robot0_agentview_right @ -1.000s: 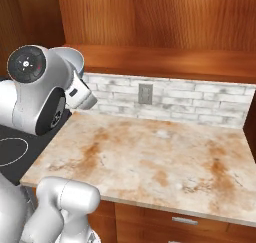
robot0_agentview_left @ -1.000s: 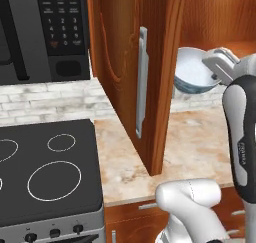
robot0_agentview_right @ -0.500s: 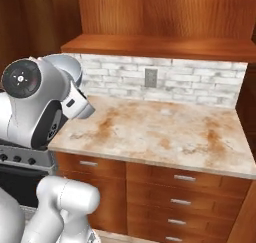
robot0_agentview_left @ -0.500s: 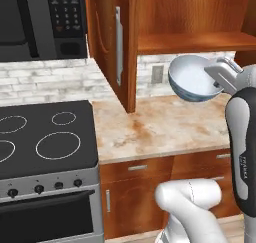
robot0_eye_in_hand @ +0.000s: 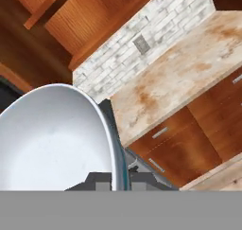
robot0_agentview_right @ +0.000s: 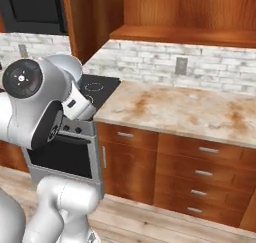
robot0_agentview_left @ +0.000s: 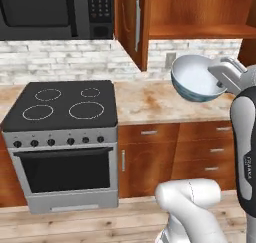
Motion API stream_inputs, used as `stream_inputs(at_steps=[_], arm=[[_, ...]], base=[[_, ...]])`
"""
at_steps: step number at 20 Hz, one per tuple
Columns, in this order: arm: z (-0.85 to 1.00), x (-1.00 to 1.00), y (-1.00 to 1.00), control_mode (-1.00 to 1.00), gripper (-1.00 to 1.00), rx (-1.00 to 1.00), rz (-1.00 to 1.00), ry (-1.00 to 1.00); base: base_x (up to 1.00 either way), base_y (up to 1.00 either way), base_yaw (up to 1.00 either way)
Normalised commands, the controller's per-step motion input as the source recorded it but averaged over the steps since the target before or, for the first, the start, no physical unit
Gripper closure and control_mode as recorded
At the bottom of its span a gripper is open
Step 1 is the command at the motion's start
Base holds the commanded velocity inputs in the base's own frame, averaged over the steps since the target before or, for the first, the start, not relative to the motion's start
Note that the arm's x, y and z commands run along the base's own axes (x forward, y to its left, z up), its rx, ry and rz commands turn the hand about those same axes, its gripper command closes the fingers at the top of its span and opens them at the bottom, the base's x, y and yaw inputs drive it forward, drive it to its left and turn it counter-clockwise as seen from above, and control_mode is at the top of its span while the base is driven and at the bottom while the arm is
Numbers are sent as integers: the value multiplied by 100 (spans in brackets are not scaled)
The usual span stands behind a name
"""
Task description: Take the smaller bowl and place it next to the appetizer plate on the dining counter , and place the larger bowl next to the plate with cooked food.
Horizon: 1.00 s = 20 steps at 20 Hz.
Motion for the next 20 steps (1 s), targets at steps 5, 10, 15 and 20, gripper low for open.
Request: stream_inputs(at_steps=[5, 10, 15, 20], arm=[[0, 0, 0, 100, 100, 0, 0, 0], [0, 0, 0, 100, 100, 0, 0, 0], [0, 0, 0, 100, 100, 0, 0, 0], [0, 0, 0, 100, 100, 0, 0, 0]], base=[[-52, 96, 39], [-17, 100, 44], [0, 100, 46], [0, 100, 45]])
